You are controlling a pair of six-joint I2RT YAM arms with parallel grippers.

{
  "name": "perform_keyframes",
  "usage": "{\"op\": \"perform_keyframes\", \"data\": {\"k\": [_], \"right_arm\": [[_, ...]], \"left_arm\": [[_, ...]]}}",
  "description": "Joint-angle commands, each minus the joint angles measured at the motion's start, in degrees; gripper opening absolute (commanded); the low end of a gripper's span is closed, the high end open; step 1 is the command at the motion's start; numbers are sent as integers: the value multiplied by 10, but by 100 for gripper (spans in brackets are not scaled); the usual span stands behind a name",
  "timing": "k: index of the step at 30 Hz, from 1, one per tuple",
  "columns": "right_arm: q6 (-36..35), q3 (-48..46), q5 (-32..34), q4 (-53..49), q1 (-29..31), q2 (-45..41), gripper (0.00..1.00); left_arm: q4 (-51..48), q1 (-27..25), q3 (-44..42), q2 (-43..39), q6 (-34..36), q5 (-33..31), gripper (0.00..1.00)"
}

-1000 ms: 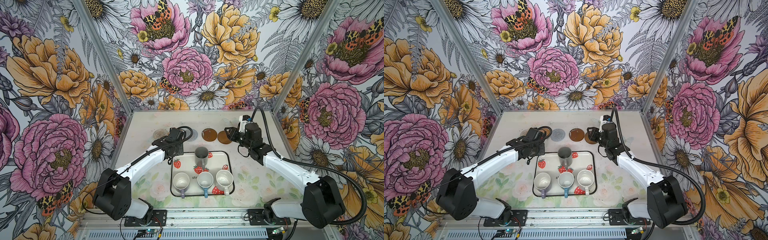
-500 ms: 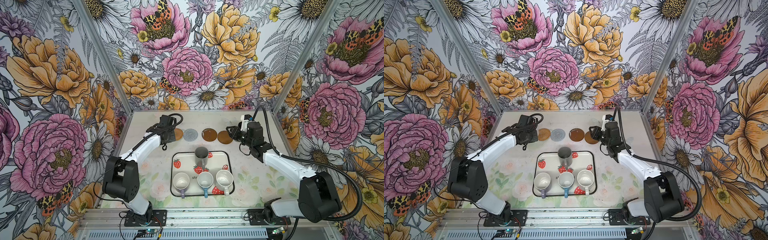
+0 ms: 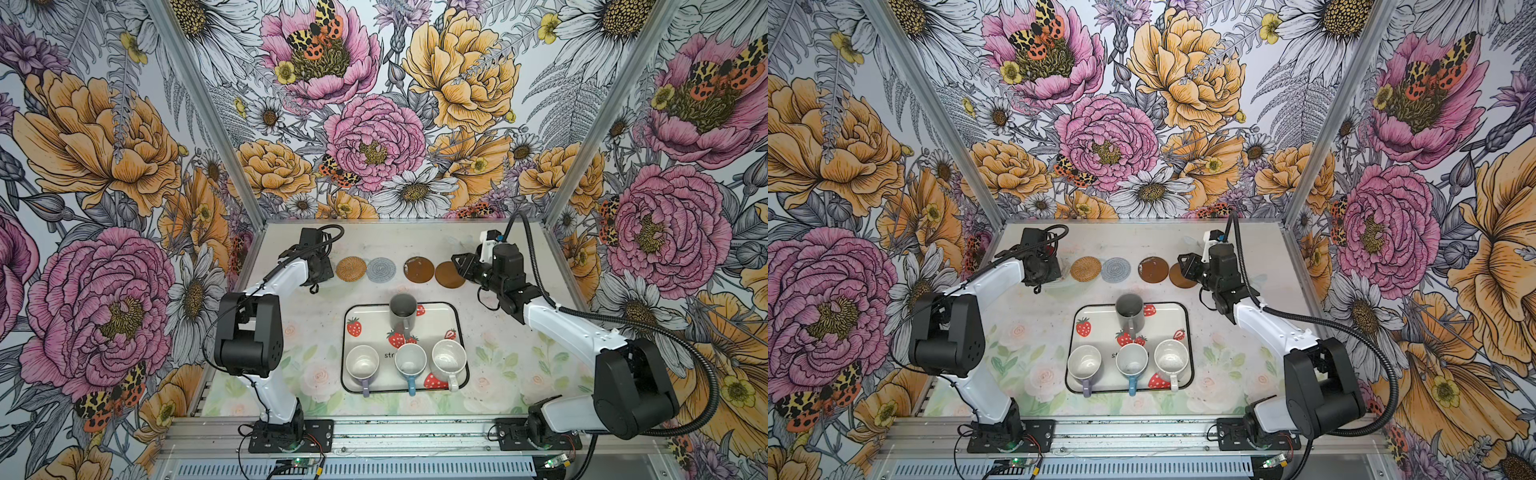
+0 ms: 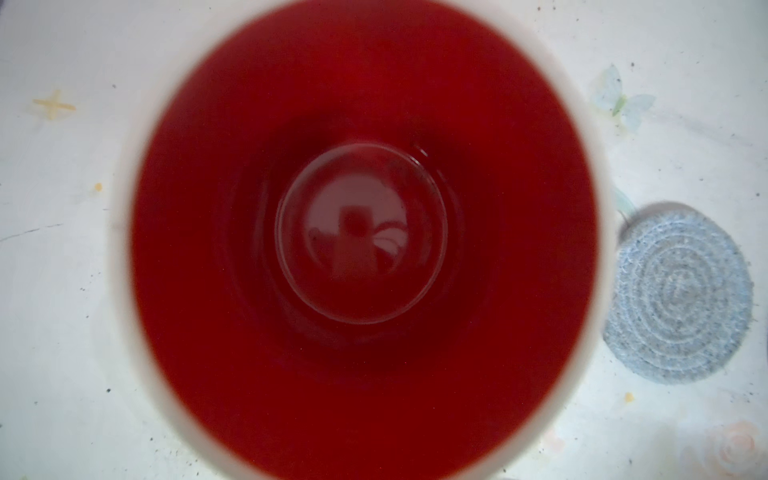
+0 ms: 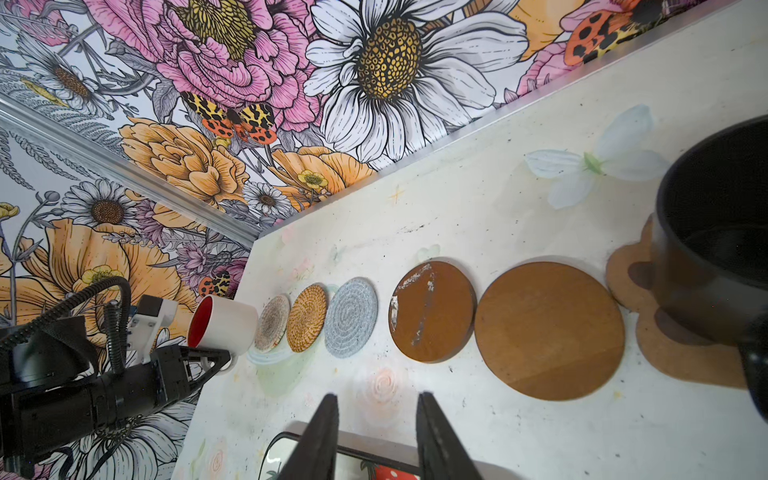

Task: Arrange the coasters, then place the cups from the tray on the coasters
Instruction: 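Carry the red-lined mug with the left gripper toward the multicolour woven coaster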

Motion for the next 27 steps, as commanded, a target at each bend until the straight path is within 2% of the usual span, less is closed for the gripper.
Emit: {"op": "perform_keyframes", "data": {"k": [1,19,27], "right_arm": [[7,18,-5,13,-3,12,34],[11,37,-23,17,-3,50,32],[13,41,-27,19,-2,56,32]], "left_arm": [[65,13,27,6,17,34,0],[91,34,43,59,21,72,0],[91,34,43,60,23,68,0]]}}
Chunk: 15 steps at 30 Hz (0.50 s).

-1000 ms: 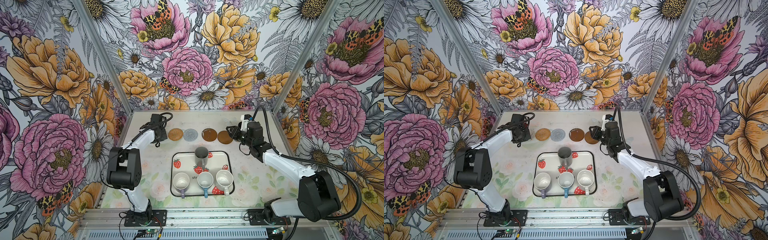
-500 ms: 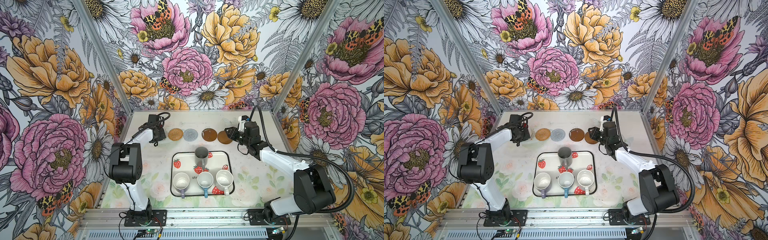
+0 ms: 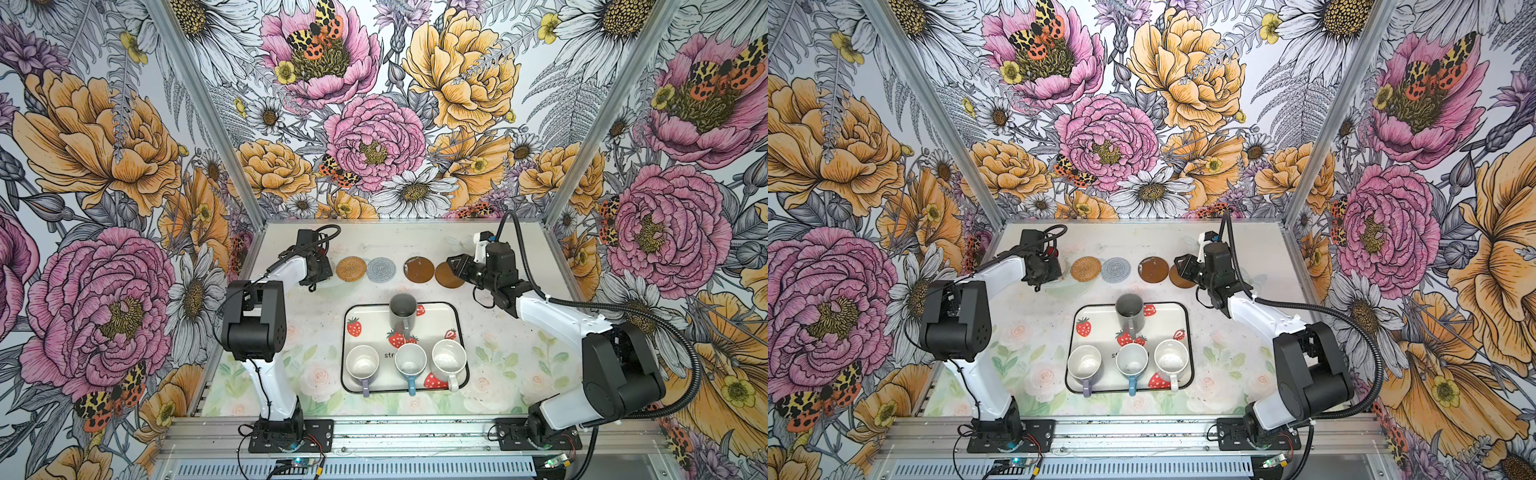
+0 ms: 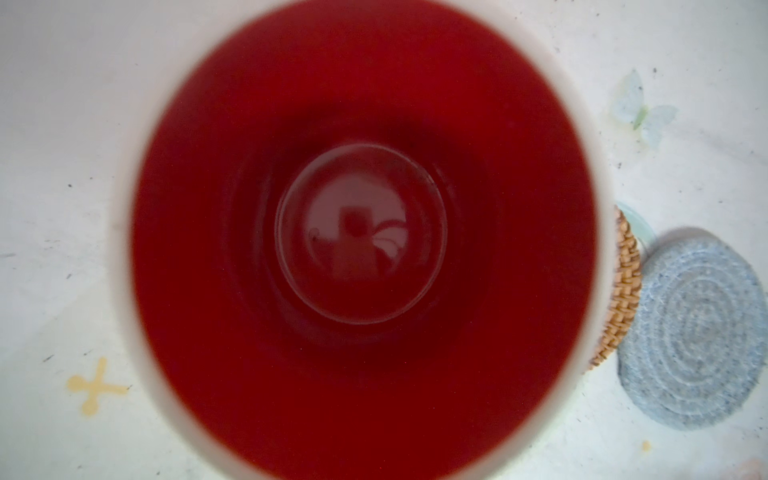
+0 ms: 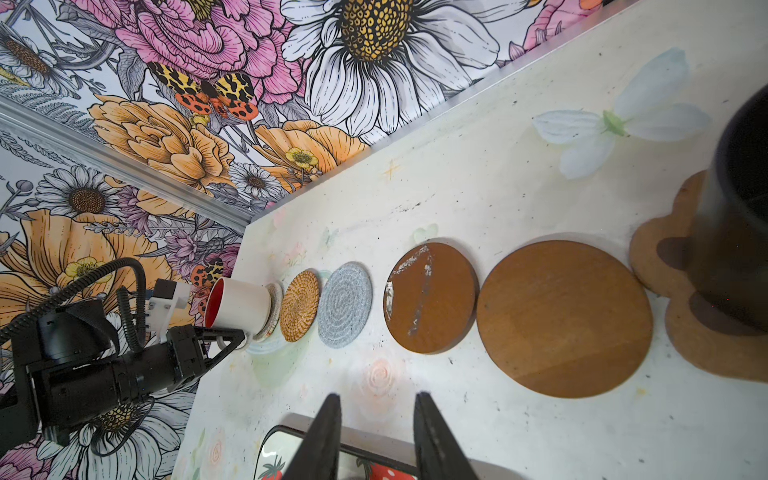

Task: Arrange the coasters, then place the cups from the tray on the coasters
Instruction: 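Carry the red-lined mug with the left gripper toward the multicolour woven coaster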

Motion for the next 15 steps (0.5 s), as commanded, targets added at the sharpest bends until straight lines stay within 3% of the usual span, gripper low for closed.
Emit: {"op": "perform_keyframes", "data": {"k": [1,15], "right_arm": [[3,20,-8,19,-2,6,32],[4,20,-12,19,-2,5,32]], "left_arm": [[44,4,26,-5,12,9,0],[42,4,27,2,21,8,0]]}}
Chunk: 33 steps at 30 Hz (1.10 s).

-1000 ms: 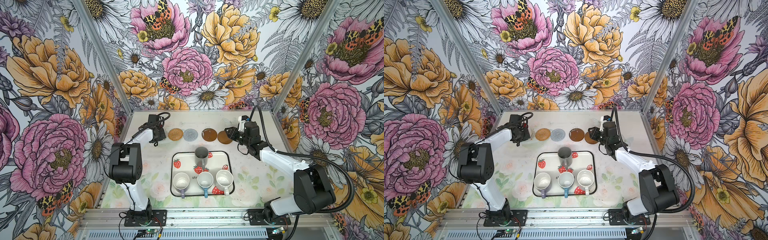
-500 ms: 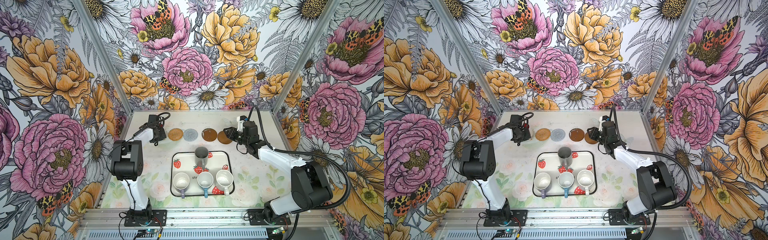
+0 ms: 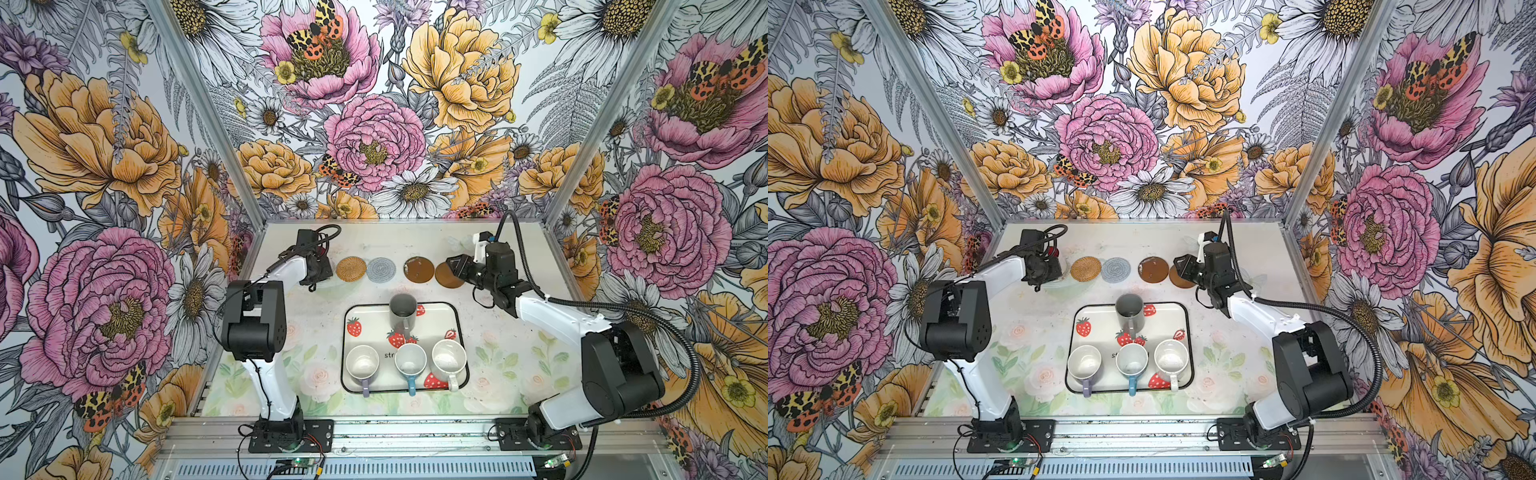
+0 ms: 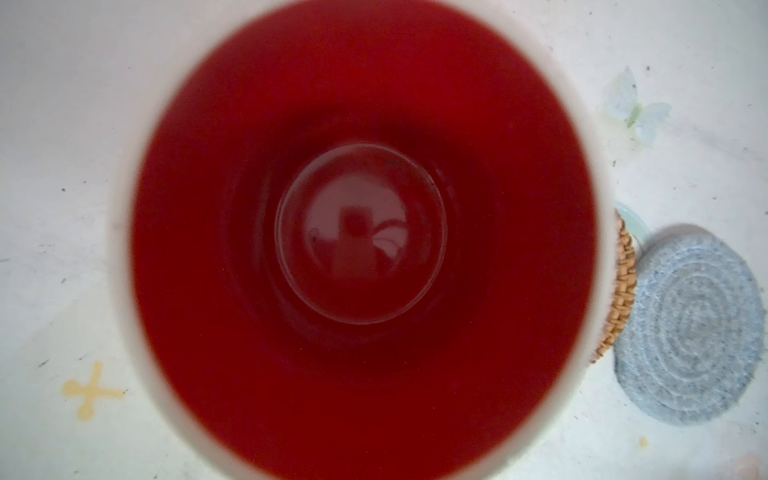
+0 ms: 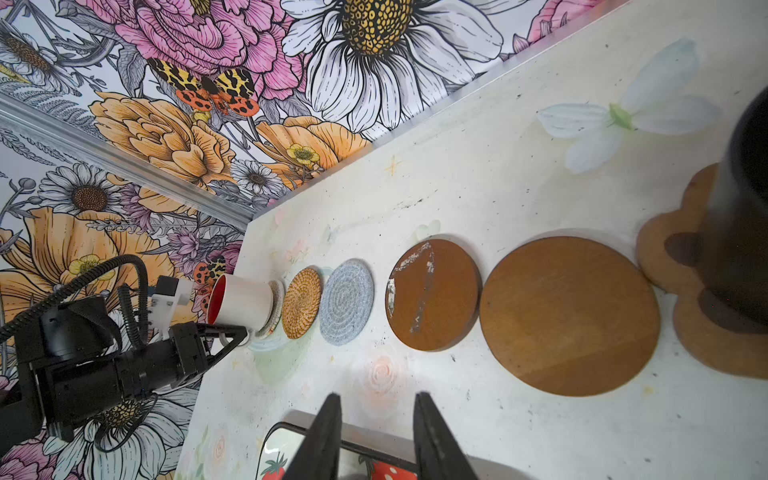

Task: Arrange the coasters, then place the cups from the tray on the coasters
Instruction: 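Carry the red-lined mug with the left gripper toward the multicolour woven coaster, then lower the red-lined mug onto the multicolour coaster and open the left gripper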

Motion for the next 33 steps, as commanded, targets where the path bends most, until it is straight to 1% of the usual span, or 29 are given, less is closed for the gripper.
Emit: {"op": "perform_keyframes", "data": {"k": [1,8,21,27,33], "right_arm": [[1,19,-5,19,-2,3,32],[3,19,-5,19,-2,3,32],[3,18,-8,20,-2,-1,32],[4,17,-8,21,-1,-3,32],[4,17,-10,23,-1,-3,32]], "left_arm": [[39,4,26,2,16,2,0],[28,-2,30,6,24,-13,0],[7,-6,44,18,28,-18,1],[4,-10,46,19,29,-21,11],[3,-11,44,18,30,-24,19]]}}
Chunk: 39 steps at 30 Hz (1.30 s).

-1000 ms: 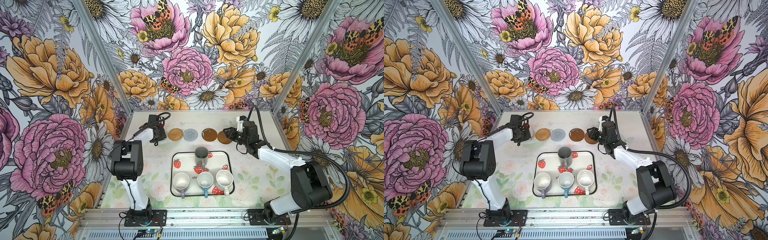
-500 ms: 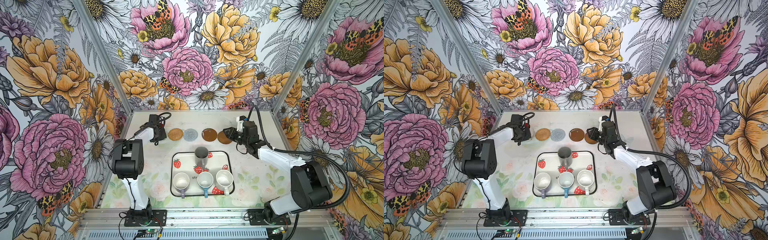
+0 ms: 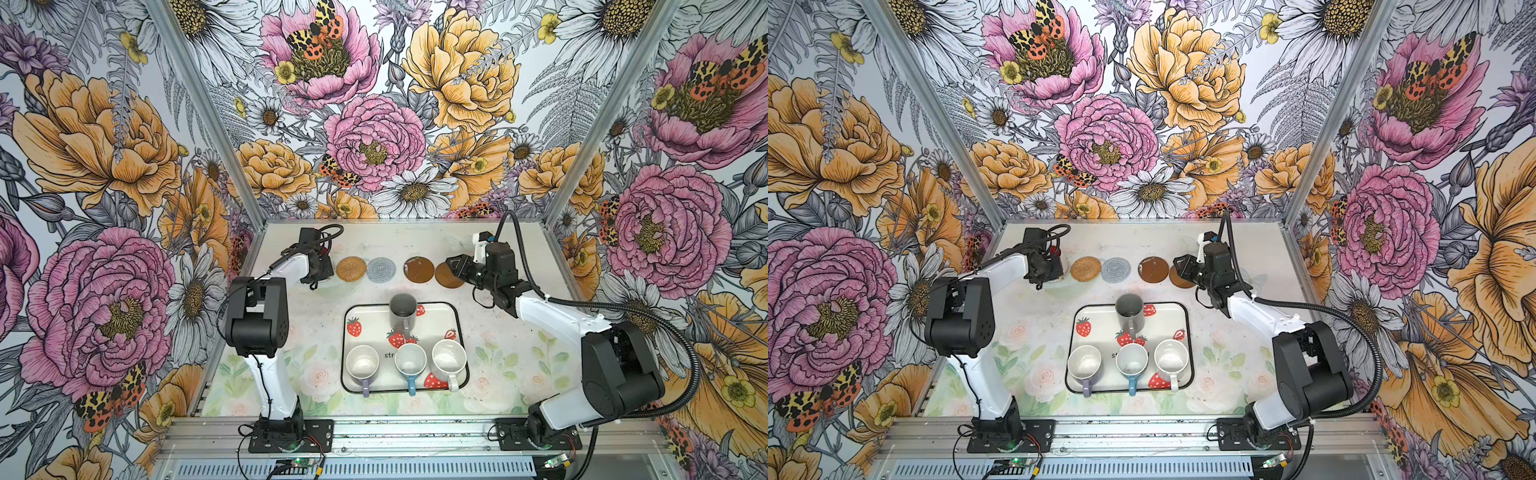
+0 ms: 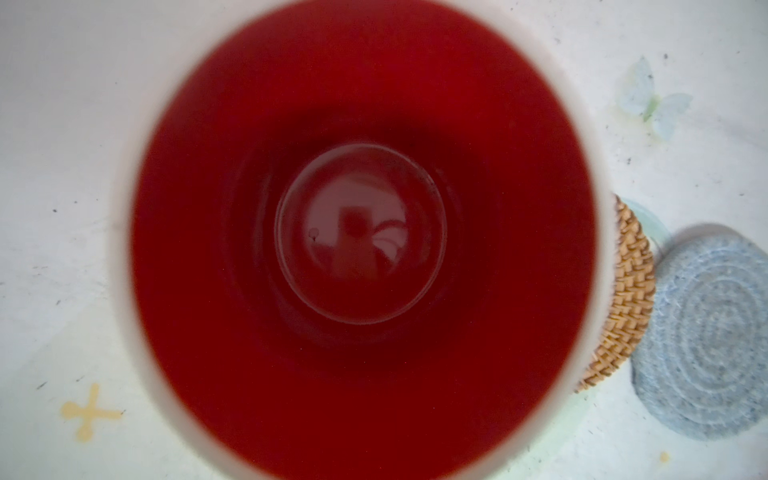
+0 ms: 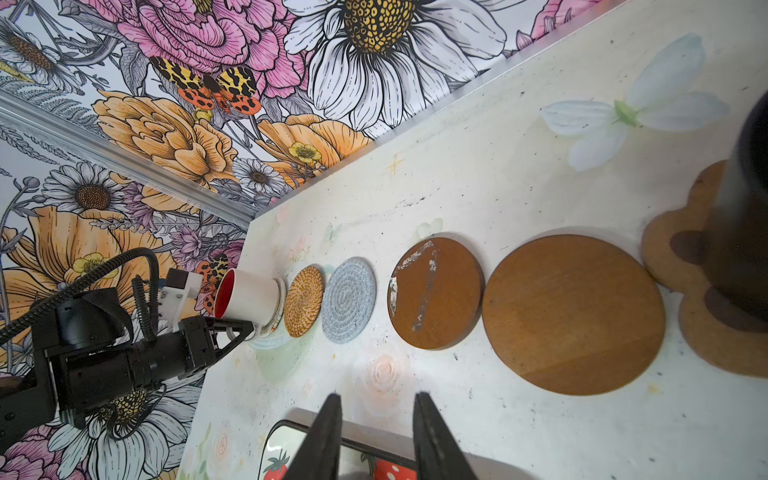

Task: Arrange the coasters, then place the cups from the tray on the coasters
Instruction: 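Lower the red-lined mug onto the multicolour coaster and open the left gripper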

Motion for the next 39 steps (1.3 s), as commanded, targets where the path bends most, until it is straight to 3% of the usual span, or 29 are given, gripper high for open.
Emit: {"op": "perform_keyframes", "data": {"k": [1,13,27,39], "right_arm": [[3,17,-6,23,-1,-2,32],[3,17,-7,23,-1,-2,32],[3,11,-6,22,2,-15,38],[4,9,5,12,14,-39,41]], "left_arm": [[17,-4,19,-5,14,-14,20],[15,-10,14,-13,11,-18,42],[15,-43,-19,-111,-4,-47,46],[14,-130,-37,-222,-42,-95,49]]}}
